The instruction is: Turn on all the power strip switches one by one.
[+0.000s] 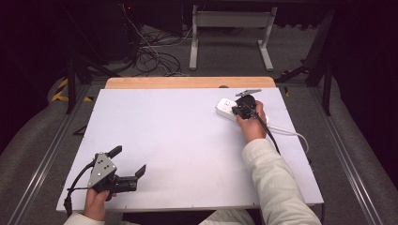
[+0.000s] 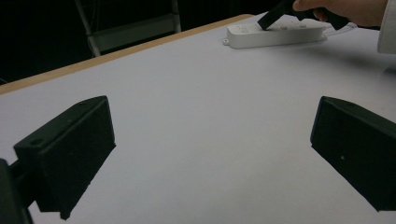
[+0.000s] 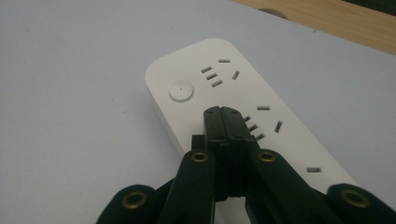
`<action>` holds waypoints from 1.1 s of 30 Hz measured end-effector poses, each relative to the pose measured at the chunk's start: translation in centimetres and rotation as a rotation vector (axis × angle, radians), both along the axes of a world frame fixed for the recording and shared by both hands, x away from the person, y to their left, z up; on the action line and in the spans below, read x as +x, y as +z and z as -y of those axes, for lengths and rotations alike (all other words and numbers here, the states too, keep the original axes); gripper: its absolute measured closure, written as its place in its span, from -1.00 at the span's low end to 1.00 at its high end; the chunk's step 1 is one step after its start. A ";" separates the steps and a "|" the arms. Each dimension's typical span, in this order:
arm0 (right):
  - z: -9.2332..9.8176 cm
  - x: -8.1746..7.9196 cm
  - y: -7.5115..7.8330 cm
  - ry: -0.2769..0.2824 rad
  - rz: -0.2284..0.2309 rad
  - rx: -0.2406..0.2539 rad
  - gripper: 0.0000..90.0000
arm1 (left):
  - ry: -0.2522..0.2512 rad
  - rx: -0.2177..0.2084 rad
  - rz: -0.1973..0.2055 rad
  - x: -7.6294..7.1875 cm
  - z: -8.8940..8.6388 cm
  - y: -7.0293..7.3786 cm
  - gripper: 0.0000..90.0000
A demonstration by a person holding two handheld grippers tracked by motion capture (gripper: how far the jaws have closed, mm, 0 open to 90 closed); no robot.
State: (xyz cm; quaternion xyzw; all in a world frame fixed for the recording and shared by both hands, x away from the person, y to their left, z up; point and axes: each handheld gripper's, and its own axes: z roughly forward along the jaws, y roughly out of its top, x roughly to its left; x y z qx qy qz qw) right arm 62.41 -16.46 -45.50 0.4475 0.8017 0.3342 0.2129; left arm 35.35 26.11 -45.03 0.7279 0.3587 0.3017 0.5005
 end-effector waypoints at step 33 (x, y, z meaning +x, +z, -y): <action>-0.2 -1.1 4.1 0.032 0.112 0.085 1.00 | -0.002 -0.005 -0.002 0.1 0.0 0.0 -1.00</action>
